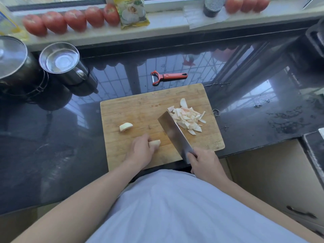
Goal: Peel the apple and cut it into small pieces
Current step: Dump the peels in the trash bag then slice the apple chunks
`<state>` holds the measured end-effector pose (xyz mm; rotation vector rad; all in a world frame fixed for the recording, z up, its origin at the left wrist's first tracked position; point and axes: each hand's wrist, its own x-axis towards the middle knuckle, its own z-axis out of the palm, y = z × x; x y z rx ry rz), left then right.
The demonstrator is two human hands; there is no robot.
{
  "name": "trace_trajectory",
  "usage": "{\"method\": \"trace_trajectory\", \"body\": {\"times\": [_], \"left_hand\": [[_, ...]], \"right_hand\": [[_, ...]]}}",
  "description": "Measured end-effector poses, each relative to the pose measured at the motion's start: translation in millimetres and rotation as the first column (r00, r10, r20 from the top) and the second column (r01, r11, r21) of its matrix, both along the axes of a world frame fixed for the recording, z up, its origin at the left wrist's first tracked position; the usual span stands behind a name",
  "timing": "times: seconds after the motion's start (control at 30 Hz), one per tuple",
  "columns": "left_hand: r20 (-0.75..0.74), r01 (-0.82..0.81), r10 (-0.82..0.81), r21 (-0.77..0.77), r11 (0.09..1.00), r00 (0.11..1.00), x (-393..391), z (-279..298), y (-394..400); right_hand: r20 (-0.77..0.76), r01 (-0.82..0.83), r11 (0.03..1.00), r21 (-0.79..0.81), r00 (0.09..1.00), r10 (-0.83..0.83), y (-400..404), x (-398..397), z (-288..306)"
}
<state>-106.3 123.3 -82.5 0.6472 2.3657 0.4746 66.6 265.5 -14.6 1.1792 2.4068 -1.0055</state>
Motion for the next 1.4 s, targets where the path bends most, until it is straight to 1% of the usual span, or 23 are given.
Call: {"method": "trace_trajectory", "body": {"times": [0.13, 0.17, 0.27, 0.3, 0.33, 0.37, 0.4, 0.43, 0.47, 0.5, 0.57, 0.63, 0.73, 0.8, 0.87, 0.97, 1.1, 1.23, 1.4], "left_hand": [[-0.017, 0.093, -0.092, 0.054, 0.994, 0.996, -5, -1, 1], [-0.023, 0.139, -0.138, 0.083, 0.987, 0.99, -7, -2, 1], [-0.066, 0.358, -0.352, 0.19, 0.914, 0.934, -9, 0, 1], [-0.112, 0.392, -0.376, 0.227, 0.891, 0.92, -7, -1, 1], [-0.138, 0.358, -0.332, 0.264, 0.896, 0.933, -4, -3, 2], [-0.125, 0.243, -0.214, 0.297, 0.923, 0.969, 0, -4, 3], [-0.075, 0.067, -0.046, 0.312, 0.948, 0.996, 5, 0, 5], [-0.051, -0.06, 0.078, 0.294, 0.954, 0.996, 11, 2, 6], [-0.027, -0.127, 0.141, 0.287, 0.949, 0.99, 18, 7, 6], [-0.04, -0.119, 0.135, 0.281, 0.952, 0.99, 23, 9, 5], [-0.049, -0.065, 0.087, 0.338, 0.939, 0.995, 30, 5, -2], [-0.111, -0.005, 0.049, 0.366, 0.93, 0.993, 30, -4, -7], [-0.239, 0.188, -0.103, 0.368, 0.911, 0.966, 26, -12, -9], [-0.293, 0.261, -0.155, 0.369, 0.892, 0.943, 23, -16, -4], [-0.324, 0.266, -0.137, 0.398, 0.878, 0.936, 22, -19, 1], [-0.364, 0.283, -0.119, 0.439, 0.853, 0.924, 23, -20, 2], [-0.37, 0.257, -0.09, 0.432, 0.865, 0.925, 22, -20, 7], [-0.346, 0.241, -0.09, 0.422, 0.874, 0.934, 25, -18, 10], [-0.351, 0.263, -0.116, 0.406, 0.875, 0.929, 26, -17, 8]], "right_hand": [[0.027, -0.058, 0.998, 0.014, 0.998, 0.058, -4, -4, 2], [0.031, -0.065, 0.998, 0.019, 0.997, 0.064, -4, -5, 1], [0.039, -0.071, 0.997, 0.034, 0.997, 0.069, -3, -2, 1], [0.039, -0.068, 0.997, 0.046, 0.997, 0.066, -2, 0, 1], [0.036, -0.061, 0.997, 0.055, 0.998, 0.059, -1, 1, 1], [0.034, -0.056, 0.996, 0.064, 0.998, 0.054, 0, 3, 0], [0.038, -0.059, 0.995, 0.076, 0.998, 0.056, 1, 4, 0], [0.048, -0.074, 0.993, 0.094, 0.996, 0.07, 2, 5, 0], [0.057, -0.098, 0.989, 0.114, 0.994, 0.092, 3, 5, 0], [0.062, -0.127, 0.983, 0.13, 0.991, 0.119, 4, 5, 0], [0.061, -0.202, 0.968, 0.146, 0.979, 0.195, 2, 3, 0], [0.075, -0.285, 0.942, 0.175, 0.958, 0.275, -1, 1, 0], [0.086, -0.381, 0.872, 0.307, 0.924, 0.373, -6, 0, 0], [0.068, -0.371, 0.855, 0.362, 0.926, 0.372, -4, 2, -1], [0.037, -0.326, 0.874, 0.359, 0.941, 0.336, -1, 3, -2], [0.063, -0.315, 0.907, 0.281, 0.948, 0.311, 1, 5, -1], [0.095, -0.307, 0.925, 0.222, 0.951, 0.293, -2, 7, 2], [0.154, -0.369, 0.902, 0.226, 0.927, 0.341, -3, 6, 3], [0.141, -0.378, 0.897, 0.228, 0.925, 0.354, -5, 6, 5]]}}
